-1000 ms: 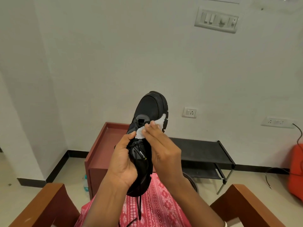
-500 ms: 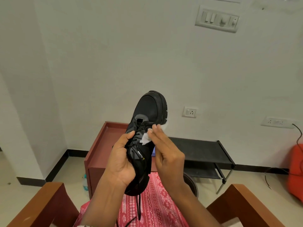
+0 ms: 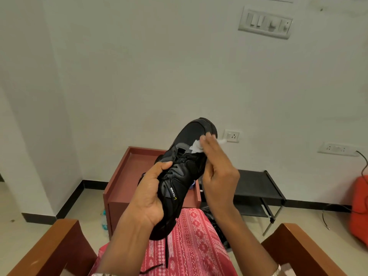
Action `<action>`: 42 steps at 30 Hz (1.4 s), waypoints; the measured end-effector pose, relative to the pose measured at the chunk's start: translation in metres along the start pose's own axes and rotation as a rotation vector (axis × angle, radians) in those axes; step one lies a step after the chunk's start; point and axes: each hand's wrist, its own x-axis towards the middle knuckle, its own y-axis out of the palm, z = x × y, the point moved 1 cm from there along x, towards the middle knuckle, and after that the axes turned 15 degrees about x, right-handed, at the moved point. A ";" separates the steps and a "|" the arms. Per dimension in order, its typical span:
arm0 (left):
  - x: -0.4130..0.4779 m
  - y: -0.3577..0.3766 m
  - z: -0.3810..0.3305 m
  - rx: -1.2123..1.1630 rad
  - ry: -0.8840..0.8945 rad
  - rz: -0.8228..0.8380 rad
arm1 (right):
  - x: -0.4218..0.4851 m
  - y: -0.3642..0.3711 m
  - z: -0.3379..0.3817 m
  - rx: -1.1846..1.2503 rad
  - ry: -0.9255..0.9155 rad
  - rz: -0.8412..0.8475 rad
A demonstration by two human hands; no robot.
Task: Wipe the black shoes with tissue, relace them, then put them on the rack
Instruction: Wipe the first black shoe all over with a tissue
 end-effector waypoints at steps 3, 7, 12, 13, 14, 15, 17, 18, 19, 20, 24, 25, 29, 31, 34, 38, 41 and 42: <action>-0.001 -0.001 -0.001 -0.035 -0.034 0.035 | -0.038 0.002 0.009 0.009 0.023 0.055; 0.000 0.000 0.002 0.024 -0.047 0.021 | -0.029 0.006 0.005 -0.009 0.007 0.053; -0.002 0.003 0.003 0.085 -0.009 -0.015 | 0.028 0.001 -0.010 0.001 0.018 -0.011; -0.002 0.004 0.003 0.085 -0.003 -0.013 | 0.032 -0.001 -0.011 0.002 0.010 -0.015; -0.002 0.004 0.003 0.088 0.002 -0.009 | 0.031 -0.003 -0.011 -0.007 0.001 -0.021; -0.002 0.004 0.002 0.091 0.004 -0.007 | 0.025 -0.005 -0.008 -0.021 -0.003 -0.024; -0.003 0.003 0.000 0.078 0.000 -0.009 | 0.001 -0.007 0.000 -0.036 0.011 -0.008; -0.003 0.002 0.000 0.058 -0.009 -0.005 | -0.015 -0.006 0.005 -0.038 0.020 0.014; -0.003 0.002 0.000 0.043 -0.021 0.005 | -0.031 -0.004 0.011 -0.039 0.025 0.039; -0.003 0.001 0.000 0.035 -0.036 0.005 | -0.043 -0.002 0.015 -0.037 0.025 0.061; -0.001 0.000 0.000 0.042 -0.017 -0.023 | -0.040 0.000 0.012 -0.059 0.033 0.089; -0.001 0.000 0.000 0.059 -0.001 -0.024 | -0.030 -0.001 0.010 -0.074 0.028 0.083; -0.002 0.001 0.004 0.227 0.036 -0.094 | 0.015 -0.003 0.004 -0.075 0.002 -0.020; -0.002 0.002 0.006 0.282 0.030 -0.112 | 0.030 -0.004 0.003 -0.081 0.016 -0.062; -0.001 0.003 0.006 0.316 0.059 -0.101 | 0.025 -0.001 0.012 -0.122 0.012 -0.026; -0.003 0.000 0.006 0.346 0.133 -0.082 | -0.015 0.008 0.023 -0.107 -0.184 0.102; -0.001 -0.001 0.008 0.388 0.156 -0.115 | -0.007 -0.002 0.010 -0.073 -0.206 0.106; 0.000 -0.002 0.008 0.417 0.162 -0.142 | -0.001 -0.007 0.005 -0.079 -0.177 0.095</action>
